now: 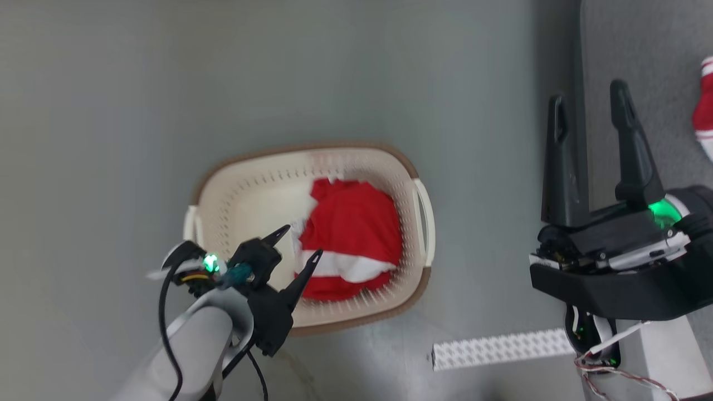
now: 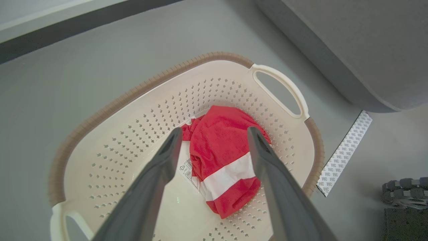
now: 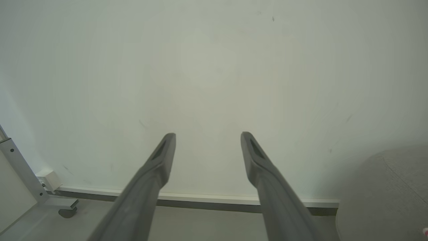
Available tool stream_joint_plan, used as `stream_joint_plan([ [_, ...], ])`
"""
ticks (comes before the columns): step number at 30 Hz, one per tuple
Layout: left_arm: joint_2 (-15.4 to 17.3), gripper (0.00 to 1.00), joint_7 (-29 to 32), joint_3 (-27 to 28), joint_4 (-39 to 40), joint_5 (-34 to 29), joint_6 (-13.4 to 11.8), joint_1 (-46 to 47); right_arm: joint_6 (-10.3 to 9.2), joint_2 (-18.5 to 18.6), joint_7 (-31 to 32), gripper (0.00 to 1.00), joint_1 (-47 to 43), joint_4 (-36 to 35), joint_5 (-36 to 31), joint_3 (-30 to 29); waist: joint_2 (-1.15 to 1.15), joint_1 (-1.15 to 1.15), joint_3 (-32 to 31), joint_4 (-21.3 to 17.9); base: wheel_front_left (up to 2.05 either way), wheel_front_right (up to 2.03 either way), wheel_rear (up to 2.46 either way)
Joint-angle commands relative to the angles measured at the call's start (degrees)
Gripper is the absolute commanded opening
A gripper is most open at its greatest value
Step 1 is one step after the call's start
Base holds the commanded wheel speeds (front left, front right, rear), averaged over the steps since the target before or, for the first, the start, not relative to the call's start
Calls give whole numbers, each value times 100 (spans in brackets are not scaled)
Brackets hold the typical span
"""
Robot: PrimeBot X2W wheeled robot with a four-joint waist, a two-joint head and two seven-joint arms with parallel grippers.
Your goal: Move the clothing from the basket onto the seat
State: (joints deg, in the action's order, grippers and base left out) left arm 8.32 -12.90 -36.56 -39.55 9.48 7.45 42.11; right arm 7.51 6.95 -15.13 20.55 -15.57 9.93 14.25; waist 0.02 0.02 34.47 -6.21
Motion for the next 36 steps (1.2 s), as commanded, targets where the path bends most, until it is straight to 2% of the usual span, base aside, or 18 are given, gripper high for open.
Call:
stream_joint_plan([
  [1, 55, 100, 129, -267, -204, 167, -2, 267, -4, -43, -9, 100, 160, -72, -34, 28, -2, -2, 950, -432, 0, 0, 0],
  [6, 74, 100, 425, -999, -701, 519, -1, 897, -4, -90, -9, 100, 388, -241, -9, 101, -2, -2, 1328, -528, 0, 0, 0],
  [9, 76, 100, 571, -1200, -942, 606, -1, 1119, -4, -86, -9, 100, 453, -318, -2, 148, -2, -2, 1451, -560, 0, 0, 0],
  [13, 23, 100, 1121, -1456, -1728, 581, -1, 1577, -4, 13, -9, 100, 646, -395, -18, 448, -2, -2, 1717, -650, 0, 0, 0],
  [18, 5, 100, 1144, -1570, -2191, 476, -23, 1903, -4, -52, -9, 100, 767, -460, -2, 574, -2, -2, 1950, -799, 0, 0, 0],
  [25, 25, 100, 1096, -1865, -2648, 129, -321, 2306, -4, -154, -9, 100, 837, -422, 98, 660, -2, -2, 2179, -974, 0, 0, 0],
  [29, 50, 100, 1093, -2050, -2851, -57, -409, 2450, -4, -214, -9, 100, 885, -412, 140, 719, -2, -2, 2281, -1078, 0, 0, 0],
  [31, 78, 100, 1039, -2136, -2959, -131, -552, 2561, -4, -259, -9, 100, 943, -416, 170, 762, -2, -2, 2351, -1163, 0, 0, 0],
  [36, 136, 100, 1160, -2210, -3149, -165, -642, 2601, -4, -302, -9, 100, 958, -422, 191, 808, -2, -2, 2447, -1290, 0, 0, 0],
])
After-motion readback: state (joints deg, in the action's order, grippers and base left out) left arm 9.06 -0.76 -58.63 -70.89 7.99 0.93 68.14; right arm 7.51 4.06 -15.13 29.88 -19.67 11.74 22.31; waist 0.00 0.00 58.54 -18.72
